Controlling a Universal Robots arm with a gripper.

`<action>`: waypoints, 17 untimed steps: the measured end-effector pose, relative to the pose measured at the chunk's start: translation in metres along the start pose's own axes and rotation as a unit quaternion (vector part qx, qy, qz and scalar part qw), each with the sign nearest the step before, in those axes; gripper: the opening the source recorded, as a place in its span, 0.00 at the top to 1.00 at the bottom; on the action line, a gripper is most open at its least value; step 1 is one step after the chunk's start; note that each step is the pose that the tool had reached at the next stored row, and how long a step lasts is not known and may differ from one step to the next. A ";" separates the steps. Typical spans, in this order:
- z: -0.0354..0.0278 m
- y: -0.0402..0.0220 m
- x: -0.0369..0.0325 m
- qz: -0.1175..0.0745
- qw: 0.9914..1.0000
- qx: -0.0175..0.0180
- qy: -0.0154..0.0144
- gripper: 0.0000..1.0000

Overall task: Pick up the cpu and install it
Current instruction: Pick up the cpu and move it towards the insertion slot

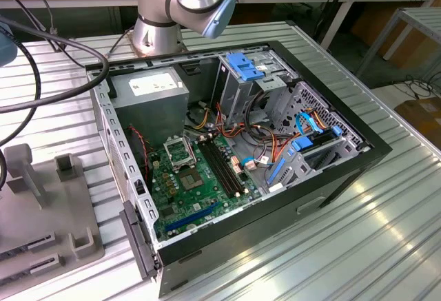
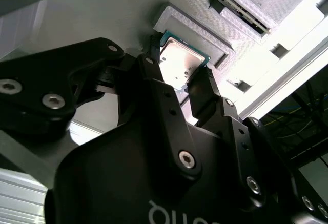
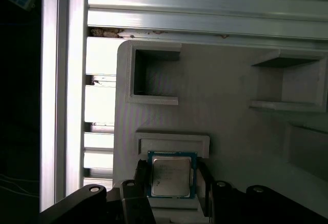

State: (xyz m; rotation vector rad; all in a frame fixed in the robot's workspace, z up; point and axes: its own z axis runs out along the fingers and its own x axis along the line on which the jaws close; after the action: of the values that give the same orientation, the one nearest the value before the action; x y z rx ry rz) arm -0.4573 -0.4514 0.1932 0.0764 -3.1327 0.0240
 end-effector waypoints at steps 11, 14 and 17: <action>-0.0001 0.0000 0.0000 0.000 1.000 0.000 0.000 0.45; -0.0001 0.0000 0.0000 0.000 1.000 0.000 0.000 0.45; -0.0003 0.0000 0.0000 0.000 1.000 0.000 0.000 0.45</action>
State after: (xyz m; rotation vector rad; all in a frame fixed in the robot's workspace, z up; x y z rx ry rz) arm -0.4573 -0.4514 0.1934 0.0764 -3.1325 0.0241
